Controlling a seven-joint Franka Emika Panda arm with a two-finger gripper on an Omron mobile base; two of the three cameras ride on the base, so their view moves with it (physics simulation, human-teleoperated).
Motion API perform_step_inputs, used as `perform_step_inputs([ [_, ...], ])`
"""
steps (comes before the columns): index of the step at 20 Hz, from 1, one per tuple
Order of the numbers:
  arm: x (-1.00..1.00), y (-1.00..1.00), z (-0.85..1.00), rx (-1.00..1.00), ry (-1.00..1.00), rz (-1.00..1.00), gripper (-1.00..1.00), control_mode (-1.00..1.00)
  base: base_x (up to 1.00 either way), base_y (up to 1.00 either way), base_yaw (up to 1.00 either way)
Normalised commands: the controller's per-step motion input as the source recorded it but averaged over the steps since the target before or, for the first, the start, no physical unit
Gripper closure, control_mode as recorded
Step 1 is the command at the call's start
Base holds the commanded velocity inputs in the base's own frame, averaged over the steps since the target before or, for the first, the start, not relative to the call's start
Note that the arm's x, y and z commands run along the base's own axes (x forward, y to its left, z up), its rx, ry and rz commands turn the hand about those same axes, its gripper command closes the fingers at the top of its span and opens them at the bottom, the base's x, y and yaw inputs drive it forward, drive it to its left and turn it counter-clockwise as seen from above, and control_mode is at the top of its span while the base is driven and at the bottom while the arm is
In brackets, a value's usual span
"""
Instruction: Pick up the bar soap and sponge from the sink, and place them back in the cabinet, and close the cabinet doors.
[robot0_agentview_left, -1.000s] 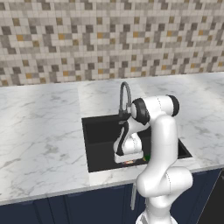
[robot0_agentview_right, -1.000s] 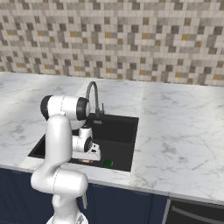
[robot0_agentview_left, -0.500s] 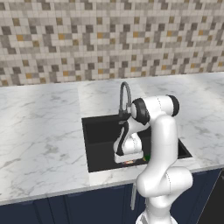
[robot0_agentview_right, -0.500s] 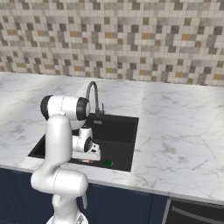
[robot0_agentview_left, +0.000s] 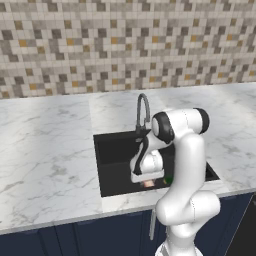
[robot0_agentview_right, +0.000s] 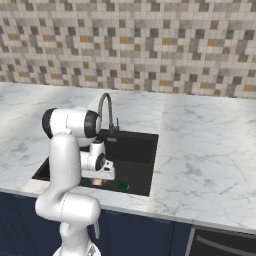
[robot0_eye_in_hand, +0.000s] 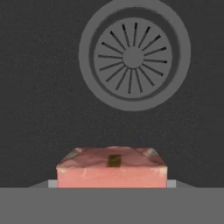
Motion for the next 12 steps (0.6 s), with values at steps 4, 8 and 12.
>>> perform_step_inputs([
  [4, 0.00, 0.00, 0.54, 0.00, -0.07, 0.00, 1.00, -1.00, 0.00, 0.00, 0.00],
  [8, 0.00, 0.00, 0.54, 0.00, -0.04, 0.00, 1.00, -1.00, 0.00, 0.00, 0.00],
  [12, 0.00, 0.00, 0.44, 0.00, -0.02, 0.00, 1.00, -1.00, 0.00, 0.00, 0.00],
])
